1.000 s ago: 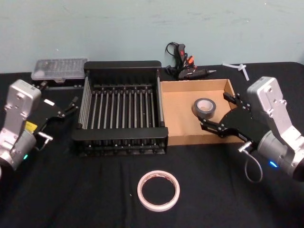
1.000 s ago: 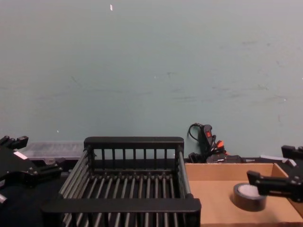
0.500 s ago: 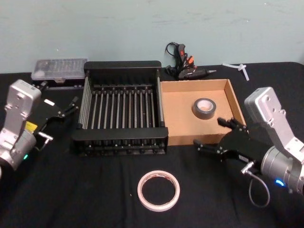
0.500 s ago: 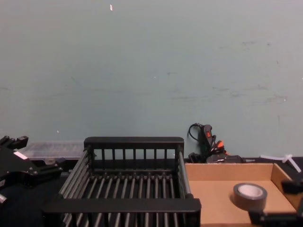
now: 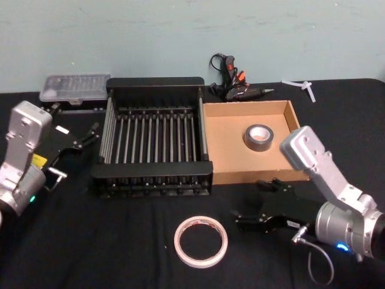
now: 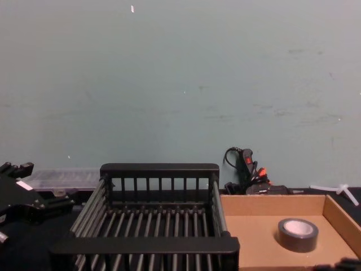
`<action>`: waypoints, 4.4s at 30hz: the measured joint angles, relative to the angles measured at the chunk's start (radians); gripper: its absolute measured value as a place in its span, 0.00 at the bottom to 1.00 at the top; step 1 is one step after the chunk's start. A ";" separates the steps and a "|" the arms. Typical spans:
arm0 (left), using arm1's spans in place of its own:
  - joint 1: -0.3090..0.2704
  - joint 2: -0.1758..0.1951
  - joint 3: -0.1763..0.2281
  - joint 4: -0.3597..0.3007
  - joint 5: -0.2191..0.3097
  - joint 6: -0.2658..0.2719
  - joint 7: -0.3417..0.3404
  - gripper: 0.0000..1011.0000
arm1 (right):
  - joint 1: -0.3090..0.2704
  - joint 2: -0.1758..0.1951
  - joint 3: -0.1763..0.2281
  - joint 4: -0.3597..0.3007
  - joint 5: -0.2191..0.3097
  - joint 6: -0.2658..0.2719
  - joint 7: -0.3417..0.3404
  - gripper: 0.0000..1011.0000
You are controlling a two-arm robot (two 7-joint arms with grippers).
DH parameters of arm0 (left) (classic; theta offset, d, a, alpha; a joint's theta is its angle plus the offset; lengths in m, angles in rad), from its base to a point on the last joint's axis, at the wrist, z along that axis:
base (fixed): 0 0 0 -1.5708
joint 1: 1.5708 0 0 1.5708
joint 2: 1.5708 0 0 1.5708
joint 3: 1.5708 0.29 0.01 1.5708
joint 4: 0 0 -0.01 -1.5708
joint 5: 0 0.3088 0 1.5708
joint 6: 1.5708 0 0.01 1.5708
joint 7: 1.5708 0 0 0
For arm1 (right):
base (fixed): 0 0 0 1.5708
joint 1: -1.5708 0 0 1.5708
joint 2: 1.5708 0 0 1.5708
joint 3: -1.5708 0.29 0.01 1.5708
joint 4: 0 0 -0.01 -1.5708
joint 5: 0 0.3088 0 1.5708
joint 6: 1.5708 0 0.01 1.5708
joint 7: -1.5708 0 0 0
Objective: Pick up the white tape and place it into the black box , Pick up the silver tape and place it into the brown box.
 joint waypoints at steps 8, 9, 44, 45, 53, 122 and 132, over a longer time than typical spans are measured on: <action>0.000 0.000 0.000 0.000 0.000 0.000 0.000 0.99 | 0.037 0.009 -0.067 0.008 0.000 0.022 0.017 0.99; 0.000 0.000 0.000 0.000 0.000 0.000 0.000 0.99 | 0.041 0.009 -0.073 0.010 0.000 0.022 0.018 0.99; 0.000 0.000 0.000 0.000 0.000 0.000 0.000 0.99 | 0.184 0.006 -0.233 0.124 -0.056 0.054 0.081 0.99; 0.000 0.000 0.000 0.000 0.000 0.000 0.000 0.99 | 0.184 0.006 -0.233 0.124 -0.056 0.054 0.081 0.99; 0.000 0.000 0.000 0.000 0.000 0.000 0.000 0.99 | 0.219 0.007 -0.254 0.152 -0.059 0.065 0.102 0.99; 0.000 0.000 0.000 0.000 0.000 0.000 0.000 0.99 | 0.267 -0.018 -0.284 0.222 -0.049 0.052 0.102 0.54; 0.000 0.000 0.000 0.000 0.000 0.000 0.000 0.99 | 0.267 -0.018 -0.284 0.222 -0.049 0.052 0.102 0.22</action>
